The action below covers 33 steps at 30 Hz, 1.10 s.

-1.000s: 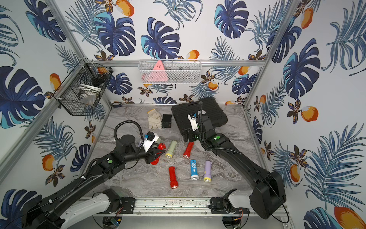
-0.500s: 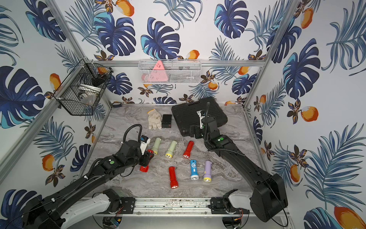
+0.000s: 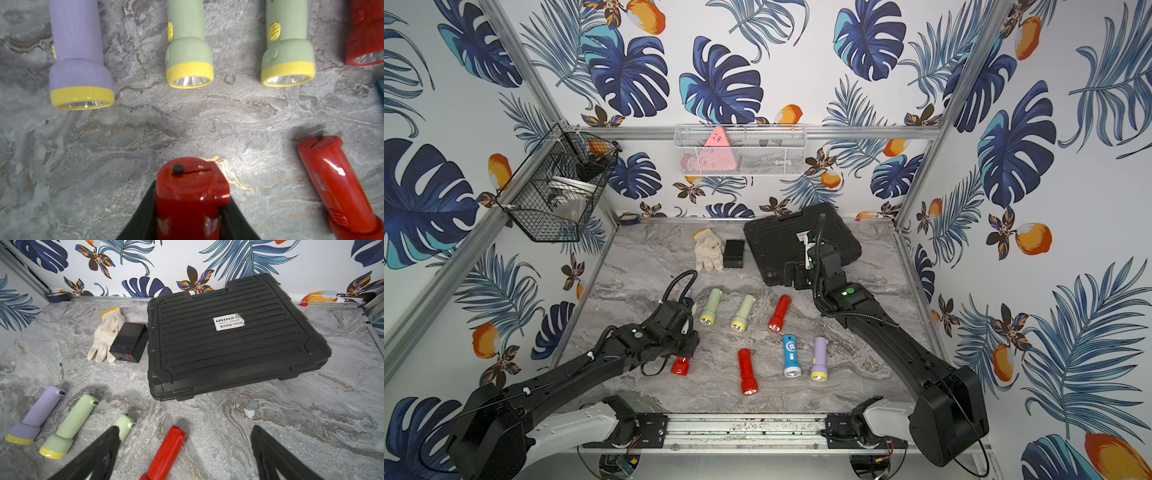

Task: Close the plug at the bottom of the flashlight
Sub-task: Place the flashlight at the center of the board.

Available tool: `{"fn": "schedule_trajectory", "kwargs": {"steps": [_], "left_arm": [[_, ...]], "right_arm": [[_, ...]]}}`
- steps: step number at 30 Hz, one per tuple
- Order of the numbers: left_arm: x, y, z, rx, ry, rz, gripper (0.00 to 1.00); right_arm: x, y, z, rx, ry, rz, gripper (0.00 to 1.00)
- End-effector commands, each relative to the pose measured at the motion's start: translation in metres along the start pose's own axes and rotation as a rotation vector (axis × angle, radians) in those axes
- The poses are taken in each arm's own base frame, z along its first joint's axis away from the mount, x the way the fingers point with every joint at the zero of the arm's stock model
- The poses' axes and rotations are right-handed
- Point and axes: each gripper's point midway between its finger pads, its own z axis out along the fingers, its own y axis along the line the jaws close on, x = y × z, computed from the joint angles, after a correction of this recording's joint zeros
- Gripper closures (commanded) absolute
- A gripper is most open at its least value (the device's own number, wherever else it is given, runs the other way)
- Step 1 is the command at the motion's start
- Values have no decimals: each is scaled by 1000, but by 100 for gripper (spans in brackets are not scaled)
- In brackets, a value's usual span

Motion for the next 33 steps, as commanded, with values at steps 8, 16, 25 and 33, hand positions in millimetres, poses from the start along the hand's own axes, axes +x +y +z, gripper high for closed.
{"fn": "schedule_trajectory", "kwargs": {"steps": [8, 16, 25, 33], "left_arm": [[13, -1, 19, -15, 100, -45, 100], [24, -2, 31, -18, 160, -54, 99], [33, 0, 39, -44, 221, -64, 93], [35, 2, 39, -64, 253, -69, 56]], "right_arm": [[-5, -1, -1, 8, -16, -2, 0], [-5, -4, -3, 24, -20, -8, 0], [-6, -6, -3, 36, -22, -11, 0], [-7, -5, -6, 24, -27, -13, 0]]}}
